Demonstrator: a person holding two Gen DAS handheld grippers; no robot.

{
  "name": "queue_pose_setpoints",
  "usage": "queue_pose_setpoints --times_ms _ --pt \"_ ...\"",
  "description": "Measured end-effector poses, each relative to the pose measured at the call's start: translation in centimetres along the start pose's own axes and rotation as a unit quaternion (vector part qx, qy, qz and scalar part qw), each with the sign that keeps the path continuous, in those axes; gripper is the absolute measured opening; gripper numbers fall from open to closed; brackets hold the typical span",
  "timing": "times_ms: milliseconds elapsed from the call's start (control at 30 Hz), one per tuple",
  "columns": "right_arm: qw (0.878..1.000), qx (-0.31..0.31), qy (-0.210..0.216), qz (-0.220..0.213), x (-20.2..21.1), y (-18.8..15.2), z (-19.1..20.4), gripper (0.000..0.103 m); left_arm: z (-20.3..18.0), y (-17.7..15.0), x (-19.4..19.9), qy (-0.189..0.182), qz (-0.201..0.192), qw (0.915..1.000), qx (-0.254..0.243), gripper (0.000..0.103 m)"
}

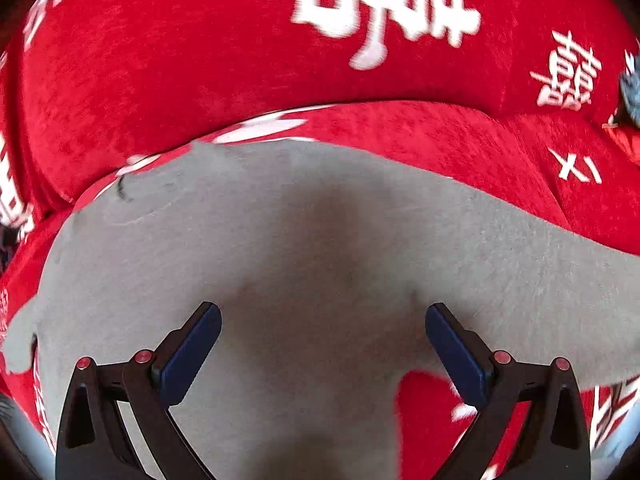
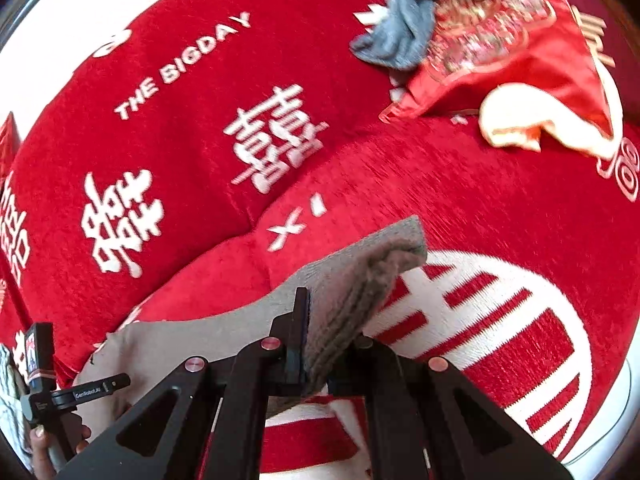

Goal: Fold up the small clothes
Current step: 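Lift the sleeve with the right tool and lay it across the sweater body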

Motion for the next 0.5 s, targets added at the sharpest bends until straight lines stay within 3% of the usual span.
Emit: queue_pose_setpoints --times_ms 200,500 --pt "0.999 0.037 0.014 -0.012 1.8 1.5 5.1 0.007 5.7 -2.9 1.4 -0.008 -0.004 0.9994 0.033 0.102" --pt "0.992 0.118 0.026 -0.017 4.0 1.3 16.3 0.007 11.8 -5.8 2.4 -0.034 0.001 0.9970 0.070 0.102"
Point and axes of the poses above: each gripper's, at about its wrist camera, not at the fingertips, and x roughly against the way its jaws point, z to its left, y to its top, the point moved 8 cm from there along -x, roughly the way its jaws point, and after that the axes turned 4 degrees about x, right-handed, at the moved point
